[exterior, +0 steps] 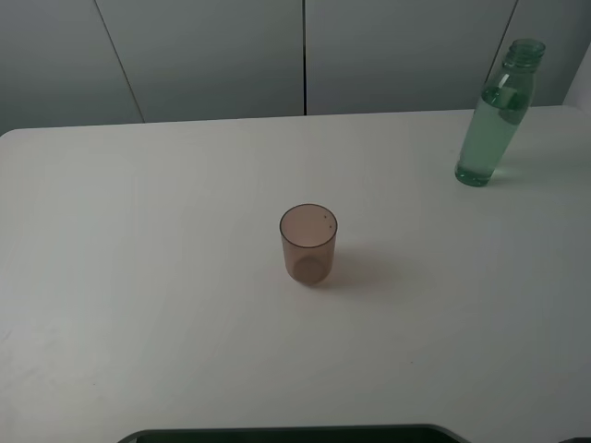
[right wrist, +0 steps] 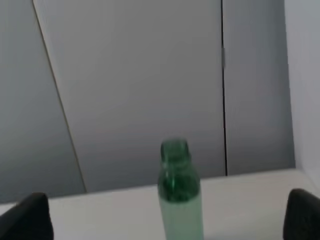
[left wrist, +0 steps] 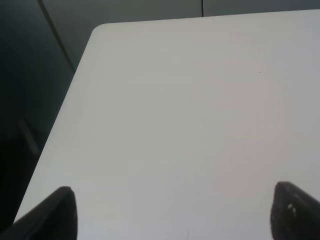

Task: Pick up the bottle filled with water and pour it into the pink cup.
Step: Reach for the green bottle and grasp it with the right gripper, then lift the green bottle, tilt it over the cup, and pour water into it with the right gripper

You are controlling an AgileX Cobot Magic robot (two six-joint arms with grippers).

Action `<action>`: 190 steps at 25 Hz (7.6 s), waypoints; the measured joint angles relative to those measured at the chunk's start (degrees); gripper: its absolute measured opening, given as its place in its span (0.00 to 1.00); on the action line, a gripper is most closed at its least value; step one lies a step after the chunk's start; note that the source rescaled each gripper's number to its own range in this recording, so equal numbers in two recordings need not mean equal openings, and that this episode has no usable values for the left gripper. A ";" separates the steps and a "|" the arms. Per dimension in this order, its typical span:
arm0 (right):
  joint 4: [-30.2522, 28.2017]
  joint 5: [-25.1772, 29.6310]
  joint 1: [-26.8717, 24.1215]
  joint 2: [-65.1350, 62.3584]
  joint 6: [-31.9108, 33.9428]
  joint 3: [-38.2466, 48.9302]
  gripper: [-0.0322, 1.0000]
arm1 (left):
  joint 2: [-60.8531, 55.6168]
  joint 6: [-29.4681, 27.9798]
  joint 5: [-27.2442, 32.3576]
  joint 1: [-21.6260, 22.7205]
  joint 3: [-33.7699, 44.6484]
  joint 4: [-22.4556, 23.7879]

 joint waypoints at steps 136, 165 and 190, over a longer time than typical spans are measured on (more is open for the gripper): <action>-1.23 -64.15 11.70 71.61 -25.75 0.09 0.03 | -0.10 -0.09 0.00 0.00 0.00 -0.09; 7.79 -63.74 23.48 71.20 -59.36 9.82 0.03 | -0.10 -0.09 0.00 0.00 0.00 -0.09; 26.66 -65.76 35.33 72.49 -87.24 8.71 0.03 | 0.00 -0.08 0.00 0.00 0.00 -0.09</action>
